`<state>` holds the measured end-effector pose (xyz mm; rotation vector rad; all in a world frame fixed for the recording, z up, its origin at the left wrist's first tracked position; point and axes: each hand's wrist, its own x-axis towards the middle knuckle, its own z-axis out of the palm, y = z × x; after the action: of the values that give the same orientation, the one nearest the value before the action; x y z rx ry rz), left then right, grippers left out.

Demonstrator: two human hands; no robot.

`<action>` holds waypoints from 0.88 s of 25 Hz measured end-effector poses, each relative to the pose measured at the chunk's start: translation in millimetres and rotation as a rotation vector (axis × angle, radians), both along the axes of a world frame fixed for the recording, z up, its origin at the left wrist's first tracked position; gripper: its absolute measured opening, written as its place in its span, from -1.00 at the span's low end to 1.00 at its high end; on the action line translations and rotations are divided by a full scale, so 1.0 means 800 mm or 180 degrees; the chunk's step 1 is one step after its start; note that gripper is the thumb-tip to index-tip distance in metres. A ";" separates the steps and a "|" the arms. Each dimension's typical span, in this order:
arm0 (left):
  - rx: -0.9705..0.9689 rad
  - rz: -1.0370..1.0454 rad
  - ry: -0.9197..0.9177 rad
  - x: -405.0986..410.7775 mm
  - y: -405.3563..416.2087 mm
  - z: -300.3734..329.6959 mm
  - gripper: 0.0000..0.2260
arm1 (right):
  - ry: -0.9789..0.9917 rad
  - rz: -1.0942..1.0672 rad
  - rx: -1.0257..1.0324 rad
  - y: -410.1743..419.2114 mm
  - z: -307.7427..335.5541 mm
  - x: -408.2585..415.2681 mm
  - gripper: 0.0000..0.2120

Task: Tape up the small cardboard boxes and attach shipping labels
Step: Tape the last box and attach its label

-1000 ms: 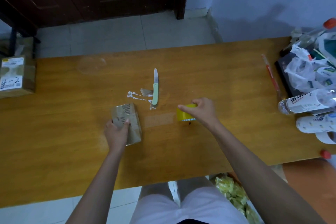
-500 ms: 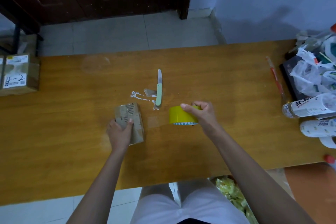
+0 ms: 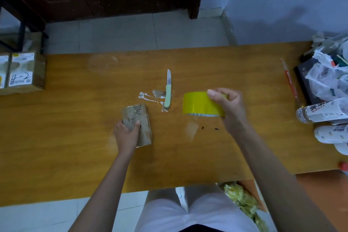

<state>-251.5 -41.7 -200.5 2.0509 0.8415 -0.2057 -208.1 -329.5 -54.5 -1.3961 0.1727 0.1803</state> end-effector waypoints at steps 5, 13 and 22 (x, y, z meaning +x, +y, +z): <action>-0.0074 -0.0144 -0.0013 0.001 -0.029 0.004 -0.50 | -0.0207 0.0112 -0.0125 -0.013 0.035 0.020 -0.65; 0.0484 -0.0326 -0.0522 -0.005 -0.118 0.062 -0.49 | 0.0160 0.0388 0.0696 -0.006 0.030 0.009 -0.73; -0.5071 0.0177 0.0226 0.005 -0.148 0.148 -0.58 | 0.0737 0.0043 0.2654 0.023 0.021 -0.005 -0.51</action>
<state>-247.2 -159.8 -81.8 0.5194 0.4407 -0.6551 -212.5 -311.0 -37.7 -0.5441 0.2440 0.3760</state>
